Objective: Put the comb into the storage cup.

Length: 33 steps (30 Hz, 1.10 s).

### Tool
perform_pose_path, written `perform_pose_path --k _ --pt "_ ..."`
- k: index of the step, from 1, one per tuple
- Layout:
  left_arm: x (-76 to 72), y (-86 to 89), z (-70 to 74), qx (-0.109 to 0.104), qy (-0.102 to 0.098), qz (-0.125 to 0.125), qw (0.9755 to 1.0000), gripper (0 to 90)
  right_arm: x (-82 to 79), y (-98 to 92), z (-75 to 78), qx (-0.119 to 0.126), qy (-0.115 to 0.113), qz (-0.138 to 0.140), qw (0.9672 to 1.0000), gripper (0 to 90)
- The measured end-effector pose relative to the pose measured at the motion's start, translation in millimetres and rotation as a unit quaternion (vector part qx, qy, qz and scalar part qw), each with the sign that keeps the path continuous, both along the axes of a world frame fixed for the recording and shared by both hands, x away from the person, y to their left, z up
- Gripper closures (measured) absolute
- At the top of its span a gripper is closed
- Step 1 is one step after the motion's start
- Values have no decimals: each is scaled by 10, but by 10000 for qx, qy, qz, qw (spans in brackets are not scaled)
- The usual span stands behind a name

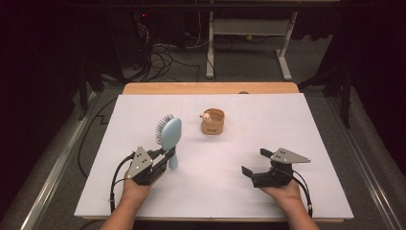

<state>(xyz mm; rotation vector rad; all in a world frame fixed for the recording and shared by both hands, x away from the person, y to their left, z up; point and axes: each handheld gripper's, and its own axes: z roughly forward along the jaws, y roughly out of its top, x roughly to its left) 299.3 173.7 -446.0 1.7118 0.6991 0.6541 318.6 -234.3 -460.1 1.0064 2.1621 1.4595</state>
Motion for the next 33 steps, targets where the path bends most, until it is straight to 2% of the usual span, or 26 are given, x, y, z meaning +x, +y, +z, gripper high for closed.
perform_pose_path --k 7,12,18,33 --pt "52 -56 46 -117 42 -186 9997 775 14 17 13 48 37 41 10000 5" --pt "108 -99 43 -109 118 -344 9993 774 45 23 31 32 54 69 10000 5" --pt "149 -154 11 -96 184 -381 9991 775 82 22 71 122 92 108 9998 4" --pt "146 -261 -37 -69 272 -718 9970 774 139 187 202 205 14 407 9990 6"
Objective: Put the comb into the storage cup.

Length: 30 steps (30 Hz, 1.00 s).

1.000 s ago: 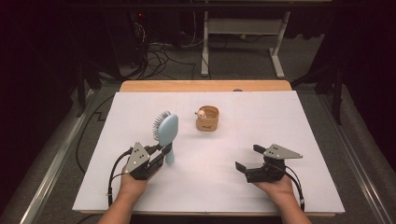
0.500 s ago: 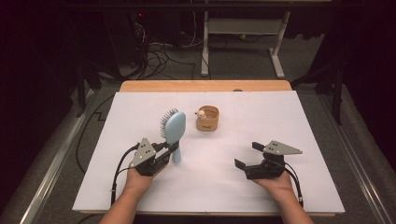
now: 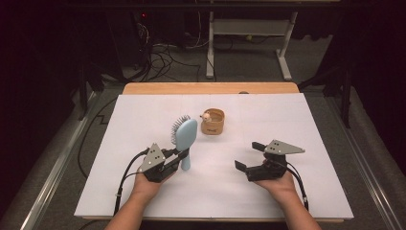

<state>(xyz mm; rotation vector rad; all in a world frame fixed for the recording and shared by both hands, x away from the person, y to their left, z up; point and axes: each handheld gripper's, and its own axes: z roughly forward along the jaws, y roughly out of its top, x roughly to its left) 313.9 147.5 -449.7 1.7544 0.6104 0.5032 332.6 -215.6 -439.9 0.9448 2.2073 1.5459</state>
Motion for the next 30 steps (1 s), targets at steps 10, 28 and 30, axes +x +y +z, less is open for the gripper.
perform_pose_path --k 10,28,30 --pt "4 -65 59 17 22 -272 9996 774 13 111 135 89 -73 134 9998 19" --pt "-92 -241 42 -21 -22 -707 9975 774 22 359 351 328 -351 585 9971 63" --pt "-100 -257 37 11 -20 -756 9971 774 19 380 363 363 -376 655 9965 77"
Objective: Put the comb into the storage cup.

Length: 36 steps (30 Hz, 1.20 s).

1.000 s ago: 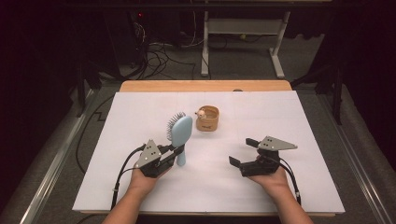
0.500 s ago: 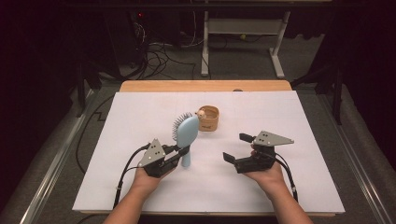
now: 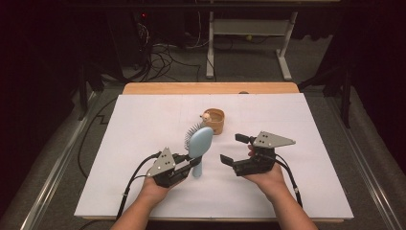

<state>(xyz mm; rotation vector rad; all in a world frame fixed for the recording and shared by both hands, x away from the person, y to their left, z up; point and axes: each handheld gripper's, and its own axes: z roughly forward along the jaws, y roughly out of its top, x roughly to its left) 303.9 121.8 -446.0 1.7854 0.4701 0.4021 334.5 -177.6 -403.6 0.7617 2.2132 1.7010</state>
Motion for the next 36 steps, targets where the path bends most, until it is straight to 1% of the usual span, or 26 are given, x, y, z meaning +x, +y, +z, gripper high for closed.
perform_pose_path --k 6,9,12,15,21,25,27,31,32,36 --pt "-13 -35 -13 21 -1 -96 10000 774 -3 54 44 107 -44 172 9998 101" --pt "-23 -41 -9 6 -26 -97 9999 774 -6 84 69 153 -103 221 9996 104" --pt "-32 -51 -9 3 -23 -150 9999 774 -6 127 98 156 -151 294 9993 104" --pt "-41 -63 -15 52 -25 -205 9998 774 -5 167 119 172 -172 364 9990 98" --pt "-42 -71 -17 32 -15 -274 9996 774 8 246 142 189 -190 511 9983 90" --pt "-46 -71 -16 15 -15 -384 9993 774 18 296 168 234 -237 661 9973 94" --pt "-44 -65 -13 -3 -21 -398 9992 774 17 313 180 284 -247 745 9965 96" --pt "-45 -64 -18 -14 -8 -486 9988 774 26 343 189 286 -235 860 9956 100" --pt "-47 -65 -17 12 -10 -502 9987 774 28 351 189 299 -239 883 9954 103" --pt "-48 -72 -18 9 4 -582 9983 774 27 370 195 327 -210 981 9944 128"
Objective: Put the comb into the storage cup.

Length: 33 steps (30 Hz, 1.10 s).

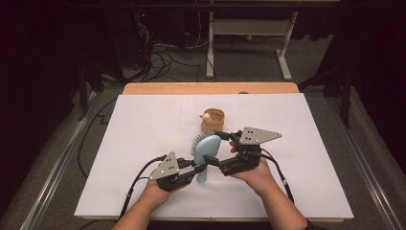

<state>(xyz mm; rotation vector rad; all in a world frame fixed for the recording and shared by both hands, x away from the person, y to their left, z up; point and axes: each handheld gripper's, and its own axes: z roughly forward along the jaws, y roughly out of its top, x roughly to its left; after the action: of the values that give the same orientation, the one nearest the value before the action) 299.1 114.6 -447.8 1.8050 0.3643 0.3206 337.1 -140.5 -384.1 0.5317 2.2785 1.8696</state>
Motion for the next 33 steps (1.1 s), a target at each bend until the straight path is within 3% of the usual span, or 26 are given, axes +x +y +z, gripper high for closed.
perform_pose_path --k 10,27,33 --pt "-8 -11 -1 92 13 -144 9999 774 -8 32 11 34 -18 264 9996 178" --pt "14 7 -6 78 76 -157 9998 747 -11 12 22 53 -67 431 9990 379" --pt "18 19 -4 50 94 -131 9999 733 -23 -7 37 91 -207 401 9989 480"
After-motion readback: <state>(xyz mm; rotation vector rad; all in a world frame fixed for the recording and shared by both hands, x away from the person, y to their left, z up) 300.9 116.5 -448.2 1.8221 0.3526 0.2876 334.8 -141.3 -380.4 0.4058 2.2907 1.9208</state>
